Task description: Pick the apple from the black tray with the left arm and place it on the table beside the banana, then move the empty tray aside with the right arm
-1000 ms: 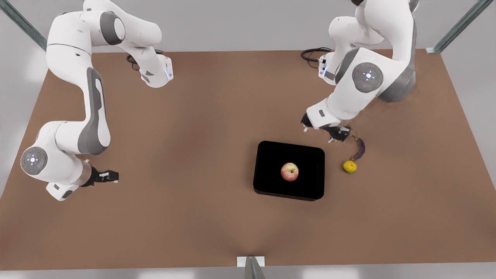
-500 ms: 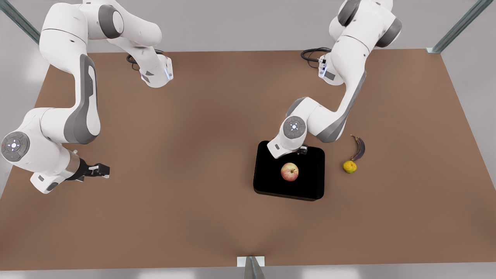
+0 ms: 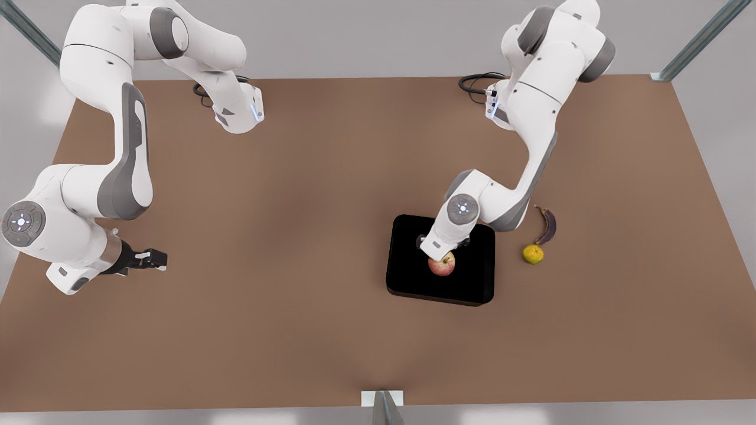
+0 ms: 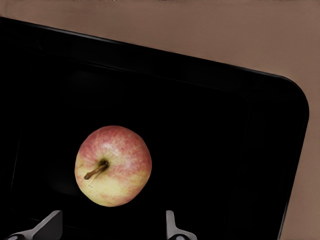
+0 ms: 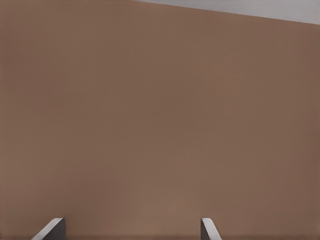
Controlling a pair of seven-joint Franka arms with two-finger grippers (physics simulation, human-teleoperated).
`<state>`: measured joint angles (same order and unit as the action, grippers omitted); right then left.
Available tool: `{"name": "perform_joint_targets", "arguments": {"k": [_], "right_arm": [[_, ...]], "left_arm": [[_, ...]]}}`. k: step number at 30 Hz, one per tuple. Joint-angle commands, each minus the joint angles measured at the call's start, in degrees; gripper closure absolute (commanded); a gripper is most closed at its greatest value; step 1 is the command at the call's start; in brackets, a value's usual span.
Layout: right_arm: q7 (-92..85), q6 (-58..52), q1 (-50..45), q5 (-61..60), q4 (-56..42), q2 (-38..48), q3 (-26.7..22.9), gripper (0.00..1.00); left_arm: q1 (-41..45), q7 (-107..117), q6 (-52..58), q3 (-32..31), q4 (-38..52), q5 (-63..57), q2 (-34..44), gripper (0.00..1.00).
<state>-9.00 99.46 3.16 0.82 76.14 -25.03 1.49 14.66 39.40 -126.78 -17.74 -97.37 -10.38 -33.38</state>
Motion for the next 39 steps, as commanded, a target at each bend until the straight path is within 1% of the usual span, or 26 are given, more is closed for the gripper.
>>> {"name": "perform_joint_targets", "arguments": {"k": [1, 10, 15, 19, 23, 26, 34, 39], "right_arm": [[-0.1, -0.1, 0.0, 0.0, 0.0, 0.1, 0.0, 0.0], [-0.1, -0.1, -0.1, 0.0, 0.0, 0.0, 0.0, 0.0], [-0.1, 0.0, -0.1, 0.0, 0.0, 0.0, 0.0, 0.0], [-0.1, 0.0, -0.1, 0.0, 0.0, 0.0, 0.0, 0.0], [-0.1, 0.0, -0.1, 0.1, 0.0, 0.0, 0.0, 0.0], [-0.1, 0.0, -0.1, 0.1, 0.0, 0.0, 0.0, 0.0], [-0.1, 0.0, -0.1, 0.1, 0.0, 0.0, 0.0, 0.0], [-0.1, 0.0, -0.1, 0.1, 0.0, 0.0, 0.0, 0.0]], "left_arm": [[-0.2, 7.9, -1.9, 0.0, 0.0, -1.0, -0.3, 0.0], [-0.9, 3.8, -2.0, 0.0, 0.6, -7.7, -2.5, 0.0], [-0.9, 2.8, -4.3, -0.1, 0.8, -7.5, -3.4, 0.0], [-1.0, -2.7, -4.3, -0.1, 0.6, -7.8, -3.4, 0.0], [-1.0, -2.7, -4.5, -0.1, 0.7, -8.2, -4.2, 0.0], [-1.2, -2.7, -6.7, 0.0, 0.7, -8.1, -5.3, 0.0], [-1.6, -2.3, -7.0, 0.0, 0.7, -8.0, -5.6, 0.0], [-1.7, -2.1, -9.4, 0.0, 0.7, -8.0, -7.3, 0.0]]}}
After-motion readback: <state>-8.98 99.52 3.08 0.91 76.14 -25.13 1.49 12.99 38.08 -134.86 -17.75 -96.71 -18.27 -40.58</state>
